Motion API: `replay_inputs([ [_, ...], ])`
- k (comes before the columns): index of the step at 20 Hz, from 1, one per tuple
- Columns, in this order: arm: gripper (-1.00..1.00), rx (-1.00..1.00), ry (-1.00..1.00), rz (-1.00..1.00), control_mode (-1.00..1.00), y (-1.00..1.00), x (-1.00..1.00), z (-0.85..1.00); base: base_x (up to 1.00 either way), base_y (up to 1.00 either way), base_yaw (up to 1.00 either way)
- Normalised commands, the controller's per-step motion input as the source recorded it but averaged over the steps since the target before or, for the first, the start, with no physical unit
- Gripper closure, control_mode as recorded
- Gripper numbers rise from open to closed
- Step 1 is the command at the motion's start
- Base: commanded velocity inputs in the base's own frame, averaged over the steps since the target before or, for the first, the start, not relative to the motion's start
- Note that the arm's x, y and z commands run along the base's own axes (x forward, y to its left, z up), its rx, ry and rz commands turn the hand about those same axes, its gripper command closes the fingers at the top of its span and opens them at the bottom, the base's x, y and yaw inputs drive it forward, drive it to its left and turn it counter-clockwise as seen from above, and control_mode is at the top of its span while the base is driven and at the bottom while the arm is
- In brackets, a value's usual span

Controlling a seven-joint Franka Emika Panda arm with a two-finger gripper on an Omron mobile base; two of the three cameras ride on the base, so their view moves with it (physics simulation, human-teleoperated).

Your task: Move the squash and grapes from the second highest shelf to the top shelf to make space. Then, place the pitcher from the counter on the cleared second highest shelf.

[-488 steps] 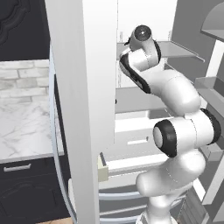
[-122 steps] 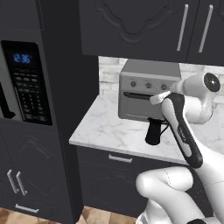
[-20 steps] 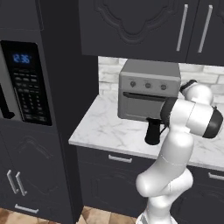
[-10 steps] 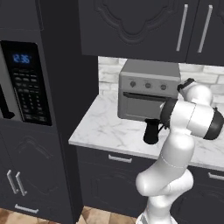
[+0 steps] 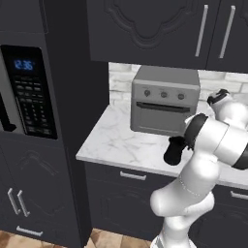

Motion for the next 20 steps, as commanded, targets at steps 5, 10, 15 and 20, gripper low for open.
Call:
replay_inputs([
  [5, 1.00, 0.03, 0.00, -0.33, -1.00, 0.09, -0.80, 0.75, 0.00, 0.00, 0.00],
  [10, 1.00, 0.11, 0.00, -0.55, -1.00, 0.29, -0.33, 0.65, 0.00, 0.00, 0.00],
  [15, 1.00, 0.11, 0.00, -0.67, -1.00, 0.46, -0.30, 0.10, 0.00, 0.00, 0.00],
  [20, 1.00, 0.10, 0.07, -0.56, -1.00, 0.59, -0.20, 0.24, 0.00, 0.00, 0.00],
])
